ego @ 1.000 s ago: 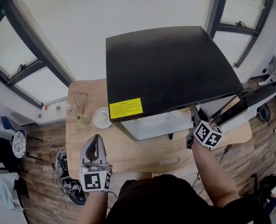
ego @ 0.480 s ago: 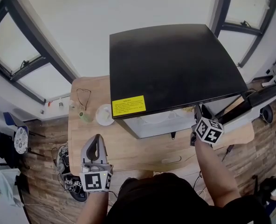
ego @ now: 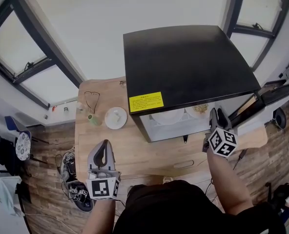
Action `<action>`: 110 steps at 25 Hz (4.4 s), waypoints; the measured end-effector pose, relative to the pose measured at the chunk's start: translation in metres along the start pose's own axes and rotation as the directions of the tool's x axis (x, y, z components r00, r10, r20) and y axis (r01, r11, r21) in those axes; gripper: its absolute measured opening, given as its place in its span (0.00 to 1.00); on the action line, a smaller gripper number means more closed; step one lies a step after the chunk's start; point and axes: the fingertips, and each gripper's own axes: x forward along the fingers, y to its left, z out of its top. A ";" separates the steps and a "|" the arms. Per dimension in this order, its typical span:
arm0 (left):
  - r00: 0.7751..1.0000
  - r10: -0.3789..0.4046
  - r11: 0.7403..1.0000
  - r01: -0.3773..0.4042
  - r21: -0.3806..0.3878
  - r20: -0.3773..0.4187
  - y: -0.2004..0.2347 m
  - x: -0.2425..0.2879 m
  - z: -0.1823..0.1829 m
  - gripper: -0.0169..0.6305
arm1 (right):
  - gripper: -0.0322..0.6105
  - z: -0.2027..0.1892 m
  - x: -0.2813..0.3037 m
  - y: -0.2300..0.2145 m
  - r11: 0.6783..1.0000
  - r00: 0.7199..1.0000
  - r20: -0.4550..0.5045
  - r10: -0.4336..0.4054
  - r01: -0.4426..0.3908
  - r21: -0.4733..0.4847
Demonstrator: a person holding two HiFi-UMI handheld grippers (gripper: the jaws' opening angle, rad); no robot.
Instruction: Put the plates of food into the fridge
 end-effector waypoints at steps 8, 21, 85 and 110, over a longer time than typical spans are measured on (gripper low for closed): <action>0.999 -0.011 1.000 0.012 -0.028 0.041 0.034 -0.030 0.004 0.03 | 0.23 0.017 -0.050 0.089 0.942 0.936 0.115 0.332 -0.335 -0.001; 1.000 0.031 1.000 -0.031 -0.003 0.002 0.136 -0.122 -0.026 0.03 | 0.23 -0.069 -0.101 0.267 0.836 0.836 -0.025 0.548 -0.547 0.047; 0.996 -0.079 0.994 0.075 -0.074 -0.043 0.220 -0.197 -0.104 0.03 | 0.10 -0.320 -0.199 0.401 0.569 0.715 -0.247 0.654 -0.249 0.784; 0.962 -0.270 0.961 0.272 -0.045 0.049 0.074 -0.065 -0.036 0.03 | 0.10 -0.224 -0.158 0.196 0.604 0.906 -0.126 0.403 -0.161 0.780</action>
